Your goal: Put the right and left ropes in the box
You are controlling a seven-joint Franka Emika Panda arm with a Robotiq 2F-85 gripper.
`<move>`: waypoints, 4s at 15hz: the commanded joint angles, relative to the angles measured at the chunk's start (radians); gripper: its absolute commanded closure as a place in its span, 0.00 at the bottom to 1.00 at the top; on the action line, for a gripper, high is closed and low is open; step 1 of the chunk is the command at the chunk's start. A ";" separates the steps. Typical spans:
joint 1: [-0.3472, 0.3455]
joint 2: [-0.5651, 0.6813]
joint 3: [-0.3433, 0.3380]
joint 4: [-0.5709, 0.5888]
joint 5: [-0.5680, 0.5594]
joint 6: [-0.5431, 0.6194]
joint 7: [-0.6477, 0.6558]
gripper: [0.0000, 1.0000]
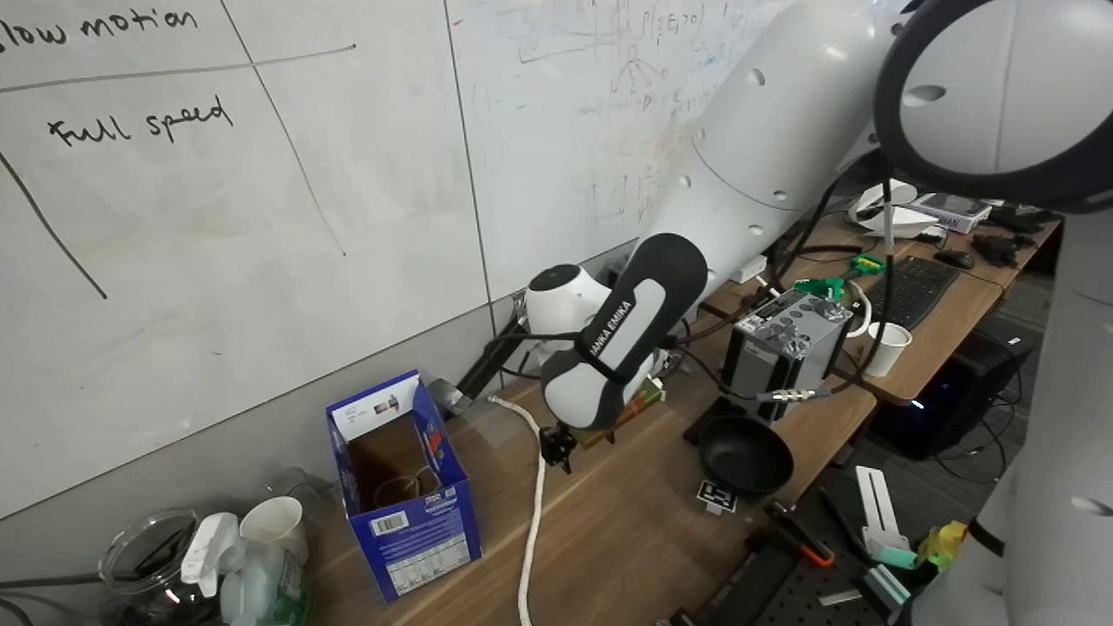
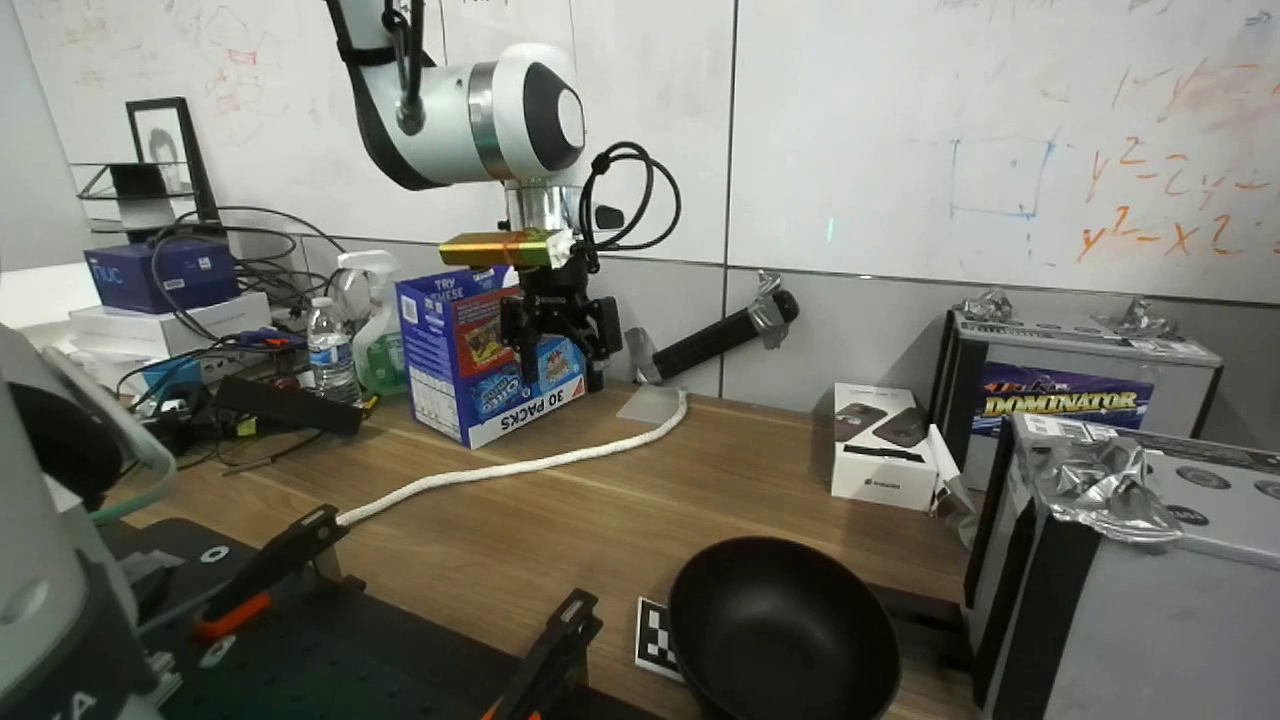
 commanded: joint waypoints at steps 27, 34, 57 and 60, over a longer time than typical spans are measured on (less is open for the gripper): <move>0.014 0.409 -0.001 0.324 0.293 0.162 -0.025 0.00; 0.124 0.450 -0.078 0.365 0.284 0.150 0.109 0.00; 0.146 0.502 -0.092 0.380 0.299 0.161 0.182 0.00; 0.148 0.506 -0.092 0.383 0.299 0.161 0.185 0.00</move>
